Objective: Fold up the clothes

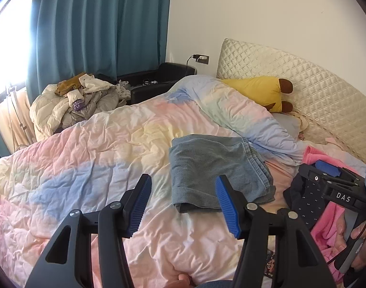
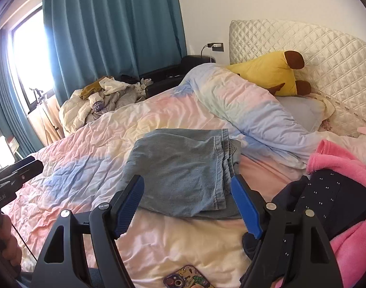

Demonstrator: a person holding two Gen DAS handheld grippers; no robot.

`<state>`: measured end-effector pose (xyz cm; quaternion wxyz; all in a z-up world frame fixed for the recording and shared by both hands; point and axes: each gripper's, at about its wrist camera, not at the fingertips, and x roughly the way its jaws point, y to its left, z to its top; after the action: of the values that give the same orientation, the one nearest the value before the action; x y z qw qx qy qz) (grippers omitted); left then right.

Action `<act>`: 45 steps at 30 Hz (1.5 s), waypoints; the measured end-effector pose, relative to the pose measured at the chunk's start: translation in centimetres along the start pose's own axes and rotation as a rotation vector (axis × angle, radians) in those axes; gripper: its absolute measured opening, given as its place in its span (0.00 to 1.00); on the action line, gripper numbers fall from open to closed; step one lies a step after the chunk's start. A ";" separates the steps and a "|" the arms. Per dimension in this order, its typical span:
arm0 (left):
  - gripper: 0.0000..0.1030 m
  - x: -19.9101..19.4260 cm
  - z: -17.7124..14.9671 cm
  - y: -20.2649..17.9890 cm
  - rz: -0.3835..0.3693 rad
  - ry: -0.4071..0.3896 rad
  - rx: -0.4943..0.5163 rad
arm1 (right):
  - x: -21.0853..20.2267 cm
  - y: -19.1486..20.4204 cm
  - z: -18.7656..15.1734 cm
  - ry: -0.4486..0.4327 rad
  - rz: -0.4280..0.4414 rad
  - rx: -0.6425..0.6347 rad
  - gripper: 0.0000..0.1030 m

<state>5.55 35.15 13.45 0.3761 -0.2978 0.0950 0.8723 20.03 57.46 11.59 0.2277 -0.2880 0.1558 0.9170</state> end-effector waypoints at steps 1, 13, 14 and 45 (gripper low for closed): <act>0.56 -0.6 -0.4 0.0 0.005 0.001 0.002 | -0.7 0.3 -0.2 -0.004 0.004 0.006 0.74; 0.56 -6.7 -4.9 1.4 0.082 0.003 0.010 | -7.7 4.2 -4.3 -0.051 0.002 0.051 0.74; 0.56 -7.1 -5.3 1.6 0.077 0.003 0.003 | -8.0 4.5 -4.6 -0.049 0.004 0.050 0.74; 0.56 -8.7 -8.3 1.9 0.106 0.002 -0.007 | -11.4 8.5 -8.3 -0.091 -0.110 -0.042 0.74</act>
<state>12.60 25.32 11.79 0.3284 -0.2946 0.1081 0.8909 27.86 43.09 13.28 0.2787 -0.2587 0.1100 0.9183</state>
